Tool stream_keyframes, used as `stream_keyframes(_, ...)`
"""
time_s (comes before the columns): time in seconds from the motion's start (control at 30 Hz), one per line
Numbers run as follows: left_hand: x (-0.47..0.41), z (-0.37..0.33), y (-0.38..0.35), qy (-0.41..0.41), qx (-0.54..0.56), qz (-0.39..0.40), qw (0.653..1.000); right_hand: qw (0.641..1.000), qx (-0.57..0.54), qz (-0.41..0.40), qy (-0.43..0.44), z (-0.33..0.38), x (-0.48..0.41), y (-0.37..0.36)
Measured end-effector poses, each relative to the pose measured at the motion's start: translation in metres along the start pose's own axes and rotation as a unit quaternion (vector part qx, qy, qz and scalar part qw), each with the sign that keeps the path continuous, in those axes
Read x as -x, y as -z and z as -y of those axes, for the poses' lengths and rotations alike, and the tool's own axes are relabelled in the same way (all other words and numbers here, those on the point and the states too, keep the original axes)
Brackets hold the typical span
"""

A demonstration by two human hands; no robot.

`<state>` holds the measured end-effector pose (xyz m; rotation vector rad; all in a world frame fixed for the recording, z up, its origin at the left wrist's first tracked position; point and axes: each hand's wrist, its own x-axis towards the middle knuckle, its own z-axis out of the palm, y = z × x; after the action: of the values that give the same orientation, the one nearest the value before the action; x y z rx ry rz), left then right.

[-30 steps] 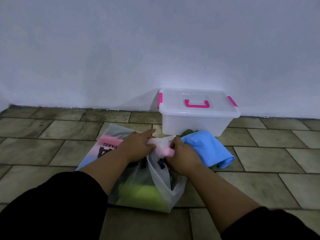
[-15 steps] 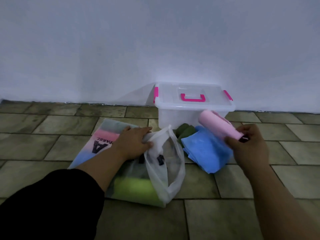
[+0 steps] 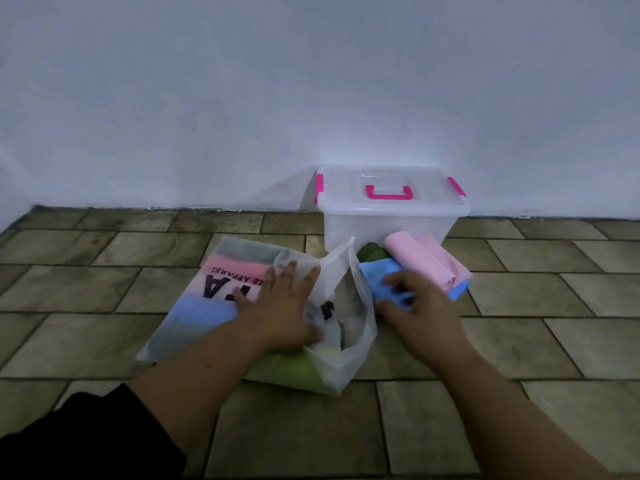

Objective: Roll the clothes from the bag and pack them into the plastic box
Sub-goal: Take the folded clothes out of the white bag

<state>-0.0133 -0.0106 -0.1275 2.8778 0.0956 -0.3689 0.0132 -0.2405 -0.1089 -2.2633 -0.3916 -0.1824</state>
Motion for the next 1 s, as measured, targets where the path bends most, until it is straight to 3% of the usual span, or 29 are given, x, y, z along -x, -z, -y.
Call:
stream_keyframes(0.07, 0.006, 0.016, 0.003, 0.004, -0.012, 0.010, 1.000, 0.989, -0.028, 0.143, -0.019, 0.010, 0.015, -0.015)
stream_keyframes(0.17, 0.015, 0.029, -0.004, -0.001, -0.012, 0.000, 1.000, 0.977, -0.004, 0.210, -0.028, 0.014, 0.014, -0.030)
stream_keyframes(0.3, 0.022, 0.029, -0.017, -0.025, -0.004, -0.070, 0.997, 0.941, -0.014, 0.332, -0.059, 0.020, -0.005, -0.038)
stream_keyframes(0.47, 0.027, 0.028, -0.024, -0.026, 0.003, -0.106, 0.994, 0.930, 0.005, 0.360, -0.069, 0.025, -0.010, -0.039)
stream_keyframes(0.57, 0.029, 0.028, -0.027, -0.029, 0.009, -0.113, 0.993, 0.944, -0.068, 0.314, -0.075, 0.022, -0.002, -0.036)
stream_keyframes(0.77, 0.028, 0.030, -0.030, -0.038, 0.000, -0.114, 0.993, 0.975, -0.175, 0.113, -0.081, -0.003, 0.002, 0.023)
stream_keyframes(0.9, 0.025, 0.026, -0.030, -0.034, -0.016, -0.112, 0.993, 0.956, -0.265, -0.066, -0.105, -0.026, -0.011, 0.058)
stream_keyframes(1.0, 0.023, 0.015, -0.028, -0.021, -0.002, -0.113, 0.993, 0.972, -0.138, -0.180, -0.068, -0.025, -0.020, 0.043)
